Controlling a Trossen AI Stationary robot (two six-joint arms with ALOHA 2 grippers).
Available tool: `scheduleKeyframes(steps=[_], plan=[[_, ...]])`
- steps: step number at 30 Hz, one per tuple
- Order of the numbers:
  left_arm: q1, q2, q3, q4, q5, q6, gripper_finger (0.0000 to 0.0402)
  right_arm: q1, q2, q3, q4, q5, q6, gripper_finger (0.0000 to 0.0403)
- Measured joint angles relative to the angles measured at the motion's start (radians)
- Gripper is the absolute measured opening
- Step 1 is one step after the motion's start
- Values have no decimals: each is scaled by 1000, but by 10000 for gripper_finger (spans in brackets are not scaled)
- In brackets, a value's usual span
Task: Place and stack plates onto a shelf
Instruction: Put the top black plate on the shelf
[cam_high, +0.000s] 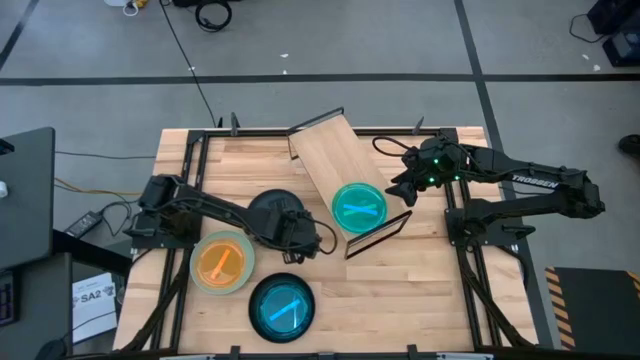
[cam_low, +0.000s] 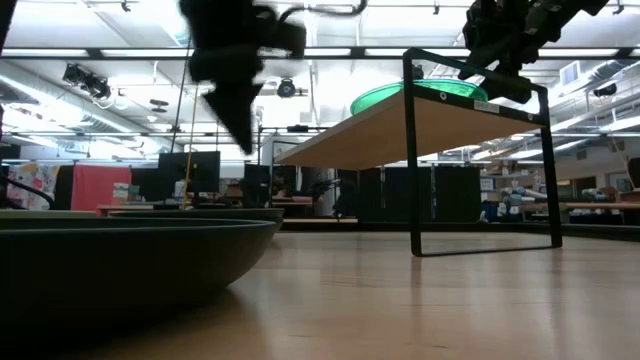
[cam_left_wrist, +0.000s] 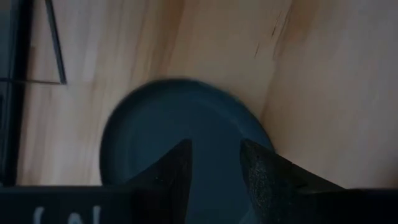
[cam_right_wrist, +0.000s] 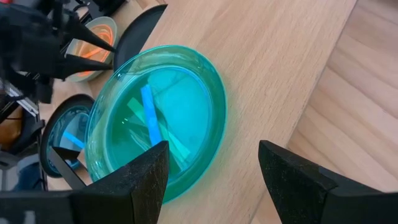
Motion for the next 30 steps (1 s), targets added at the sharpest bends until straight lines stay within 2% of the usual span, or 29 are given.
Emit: scheduleKeyframes(steps=[4, 10, 14, 20, 25, 30], plan=[[-4, -56, -159, 114, 49, -42, 142, 0, 0, 0, 0, 0, -4, 252], [-3, -171, -378, 420, 101, -80, 142, 0, 0, 0, 0, 0, -6, 252], [-2, -221, -475, 602, 102, -126, 142, 0, 0, 0, 1, 0, -6, 252], [1, -206, -587, 882, 93, -172, 142, 0, 0, 0, 1, 0, -6, 252], [17, -206, -626, 929, 34, -219, 142, 0, 0, 0, 2, 0, 1, 252], [28, -206, -628, 930, 31, -222, 142, 0, 0, 0, 1, 1, 1, 252]])
